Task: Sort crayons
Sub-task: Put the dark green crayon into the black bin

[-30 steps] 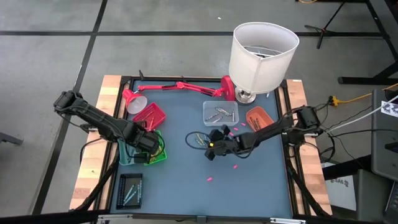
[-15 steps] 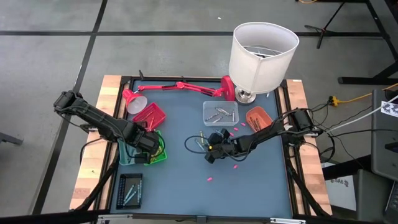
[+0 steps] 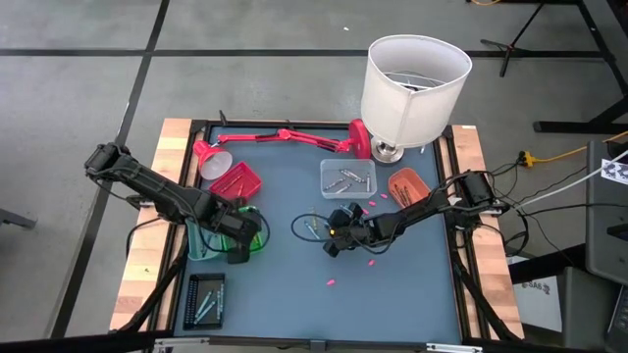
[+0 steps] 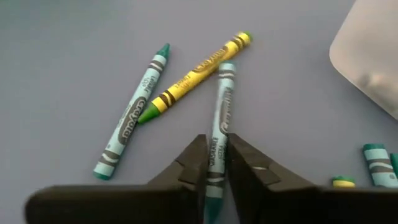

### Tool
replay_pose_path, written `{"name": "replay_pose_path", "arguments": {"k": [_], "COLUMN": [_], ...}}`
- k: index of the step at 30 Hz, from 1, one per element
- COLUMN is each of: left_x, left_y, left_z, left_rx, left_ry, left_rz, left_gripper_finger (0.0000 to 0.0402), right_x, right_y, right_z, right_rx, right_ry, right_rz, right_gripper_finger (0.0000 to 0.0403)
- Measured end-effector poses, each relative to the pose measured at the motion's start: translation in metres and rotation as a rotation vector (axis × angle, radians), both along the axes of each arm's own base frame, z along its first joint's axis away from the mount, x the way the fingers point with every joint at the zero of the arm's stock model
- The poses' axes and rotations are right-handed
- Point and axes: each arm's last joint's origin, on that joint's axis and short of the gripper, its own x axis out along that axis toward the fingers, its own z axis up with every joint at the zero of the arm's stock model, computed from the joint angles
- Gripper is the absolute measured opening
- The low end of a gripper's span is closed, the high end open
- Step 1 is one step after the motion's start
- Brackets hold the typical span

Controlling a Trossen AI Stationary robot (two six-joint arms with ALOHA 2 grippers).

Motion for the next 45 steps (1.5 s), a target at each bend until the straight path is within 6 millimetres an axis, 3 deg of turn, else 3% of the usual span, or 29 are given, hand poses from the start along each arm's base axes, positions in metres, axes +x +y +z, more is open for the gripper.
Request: {"name": "replay_pose_path", "arguments": {"k": [8,24,34,45], "left_x": [0.018,0.024,0.024,0.027], "left_y": [-0.007,-0.009,-0.009,-0.010], "left_z": [0.009,0.013,0.014,0.015], "left_rx": [-0.042,-0.052,-0.054,-0.061], "left_ry": [-0.207,-0.283,-0.290,-0.318], "left_rz": [-0.073,-0.100,-0.099,-0.087], "left_gripper_finger": [0.0098,0.0098,0.0098,0.0098], "right_x": [0.000,0.002,0.008,0.024], "right_y": [0.000,0.000,0.002,0.009], "right_z": [0.000,0.003,0.021,0.049], "right_rx": [-0.001,0.010,0.003,-0.034], "right_ry": [0.000,-0.032,-0.116,-0.364], "right_rz": [0.000,0.004,0.041,0.221], "right_gripper_finger": [0.0015,0.0024,0.0025,0.0025]}}
